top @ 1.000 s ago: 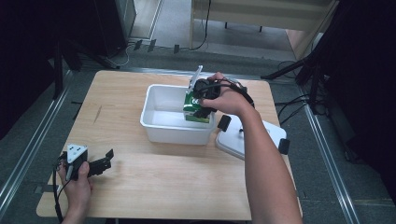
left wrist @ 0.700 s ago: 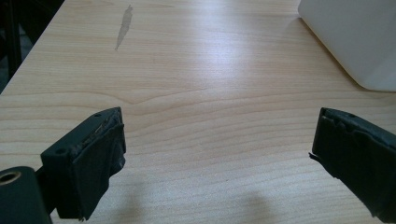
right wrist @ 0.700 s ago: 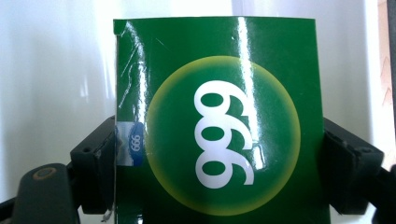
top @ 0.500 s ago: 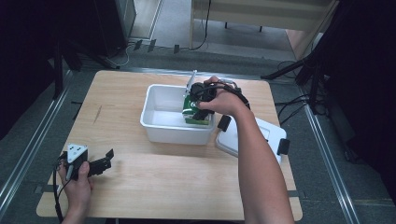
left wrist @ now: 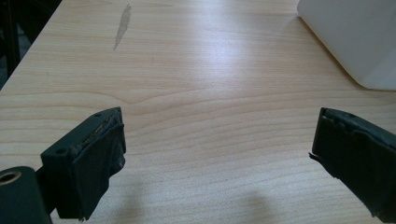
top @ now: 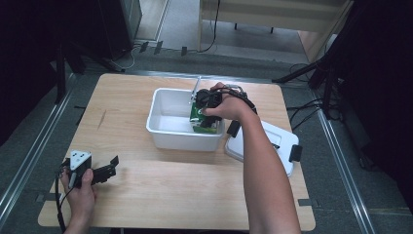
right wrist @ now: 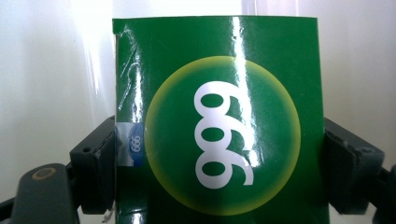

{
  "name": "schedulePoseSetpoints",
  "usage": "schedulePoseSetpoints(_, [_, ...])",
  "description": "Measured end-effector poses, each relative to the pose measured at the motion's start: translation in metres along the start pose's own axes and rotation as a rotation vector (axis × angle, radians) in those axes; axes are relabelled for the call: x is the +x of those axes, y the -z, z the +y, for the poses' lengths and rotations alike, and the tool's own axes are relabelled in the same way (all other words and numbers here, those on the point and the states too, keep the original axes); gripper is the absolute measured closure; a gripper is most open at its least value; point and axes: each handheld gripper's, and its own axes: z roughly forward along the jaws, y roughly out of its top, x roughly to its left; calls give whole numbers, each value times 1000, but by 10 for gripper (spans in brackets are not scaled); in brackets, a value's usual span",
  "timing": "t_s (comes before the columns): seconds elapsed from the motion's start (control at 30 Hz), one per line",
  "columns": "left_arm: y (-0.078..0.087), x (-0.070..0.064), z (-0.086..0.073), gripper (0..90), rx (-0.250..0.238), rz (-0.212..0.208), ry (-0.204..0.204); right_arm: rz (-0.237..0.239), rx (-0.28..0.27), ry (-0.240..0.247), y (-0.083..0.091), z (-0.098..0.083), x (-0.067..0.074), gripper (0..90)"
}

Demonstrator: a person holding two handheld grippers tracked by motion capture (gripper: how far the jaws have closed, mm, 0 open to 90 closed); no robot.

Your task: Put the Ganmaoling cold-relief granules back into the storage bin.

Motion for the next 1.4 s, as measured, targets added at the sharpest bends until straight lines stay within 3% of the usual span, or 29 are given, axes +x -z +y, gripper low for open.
schedulePoseSetpoints(0.2, [0,0,0,32,0,0,-1,25,57,-37,-8,3,1,150])
schedulePoseSetpoints(0.53, [0,0,0,32,1,-2,1,23,74,-18,-17,1,2,148])
schedulePoseSetpoints(0.67, [0,0,0,32,1,0,-1,-2,101,-18,-19,1,6,137])
schedulePoseSetpoints(1.0, [0,0,0,31,0,-1,2,-40,35,-55,-2,-3,5,70])
schedulePoseSetpoints(1.17, [0,0,0,31,1,0,-1,-48,-5,-80,15,-4,7,0])
schedulePoseSetpoints(1.4, [0,0,0,31,0,0,0,-70,-51,-101,36,-13,11,0])
